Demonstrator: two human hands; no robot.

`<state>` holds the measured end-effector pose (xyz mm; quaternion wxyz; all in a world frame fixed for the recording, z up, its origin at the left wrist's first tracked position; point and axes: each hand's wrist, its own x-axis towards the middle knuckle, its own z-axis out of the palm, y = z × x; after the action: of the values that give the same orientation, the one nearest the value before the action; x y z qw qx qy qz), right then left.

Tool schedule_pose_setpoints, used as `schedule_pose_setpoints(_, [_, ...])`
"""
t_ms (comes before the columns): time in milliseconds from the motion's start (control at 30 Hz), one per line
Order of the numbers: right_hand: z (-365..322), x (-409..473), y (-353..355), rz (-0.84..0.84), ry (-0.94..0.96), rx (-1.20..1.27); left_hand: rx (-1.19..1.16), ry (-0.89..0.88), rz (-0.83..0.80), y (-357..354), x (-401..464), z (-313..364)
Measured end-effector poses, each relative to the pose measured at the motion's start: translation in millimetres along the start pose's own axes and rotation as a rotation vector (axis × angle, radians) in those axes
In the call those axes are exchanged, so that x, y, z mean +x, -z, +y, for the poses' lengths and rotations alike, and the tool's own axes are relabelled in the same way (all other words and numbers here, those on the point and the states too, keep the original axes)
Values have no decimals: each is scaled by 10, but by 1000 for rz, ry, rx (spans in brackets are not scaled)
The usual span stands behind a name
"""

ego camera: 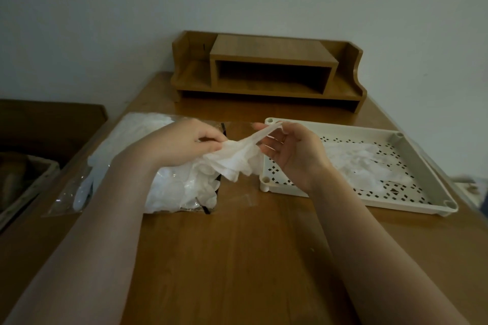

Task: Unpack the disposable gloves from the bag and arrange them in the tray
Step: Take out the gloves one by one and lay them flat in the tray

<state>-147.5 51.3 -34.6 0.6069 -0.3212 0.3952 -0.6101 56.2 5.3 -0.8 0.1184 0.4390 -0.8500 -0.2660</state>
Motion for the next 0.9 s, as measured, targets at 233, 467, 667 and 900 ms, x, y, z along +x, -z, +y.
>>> schedule_pose_setpoints(233, [94, 21, -45, 163, -40, -147, 0, -49, 59, -31, -11, 38])
schedule_pose_setpoints(467, [277, -33, -186, -105, 358, -1160, 20, 17, 188, -67, 51, 42])
schedule_pose_setpoints(667, [364, -2, -270, -58, 787, -1321, -8, 11, 177, -87, 50, 69])
schedule_pose_setpoints(900, [404, 2, -204, -106, 752, -1443, -84, 22, 181, -106, 49, 83])
